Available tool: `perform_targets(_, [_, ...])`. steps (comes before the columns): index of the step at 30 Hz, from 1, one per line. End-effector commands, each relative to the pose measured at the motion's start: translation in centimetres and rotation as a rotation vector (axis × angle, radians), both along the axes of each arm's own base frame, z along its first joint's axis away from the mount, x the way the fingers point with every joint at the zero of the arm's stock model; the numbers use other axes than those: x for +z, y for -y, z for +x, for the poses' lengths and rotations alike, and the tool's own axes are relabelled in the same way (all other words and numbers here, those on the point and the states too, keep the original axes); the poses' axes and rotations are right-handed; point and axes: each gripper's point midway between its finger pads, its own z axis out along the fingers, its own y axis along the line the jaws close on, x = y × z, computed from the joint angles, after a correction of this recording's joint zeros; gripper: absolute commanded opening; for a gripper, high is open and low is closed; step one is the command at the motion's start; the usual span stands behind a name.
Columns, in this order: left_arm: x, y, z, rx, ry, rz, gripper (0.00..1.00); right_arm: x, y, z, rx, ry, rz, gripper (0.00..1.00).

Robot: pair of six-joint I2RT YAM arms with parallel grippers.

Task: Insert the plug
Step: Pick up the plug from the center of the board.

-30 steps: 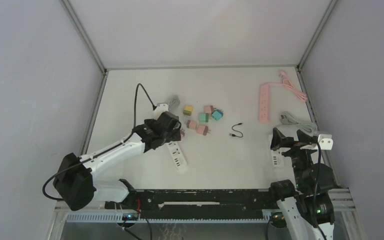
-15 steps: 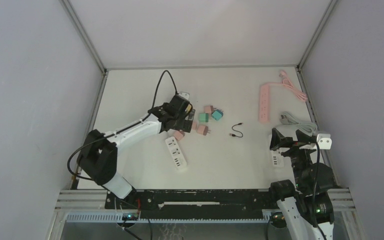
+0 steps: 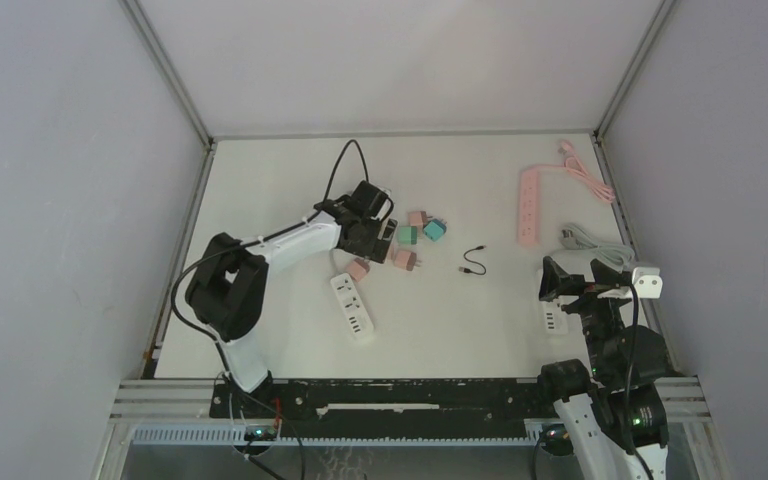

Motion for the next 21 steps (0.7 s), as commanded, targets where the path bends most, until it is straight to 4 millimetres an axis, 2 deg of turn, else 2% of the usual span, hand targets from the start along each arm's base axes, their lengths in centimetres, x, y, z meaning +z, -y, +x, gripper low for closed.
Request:
perform_targets(1, [0.8,0.3,1.3,-0.021,-0.002,-0.024,0.88,1.2,-0.2,-0.5,0.018,0.058,-0.006,1.00])
perform_targets(11, [-1.5,-0.3,0.7,-0.024,-0.071,0.010,0.82,0.7,-0.2,-0.1,0.014,0.031,-0.011,1.00])
perform_targets(21, [-2.4,-0.2,0.2,-0.020,-0.110,0.005,0.78,-0.5,-0.3,1.0,0.007,-0.047,-0.027,1.00])
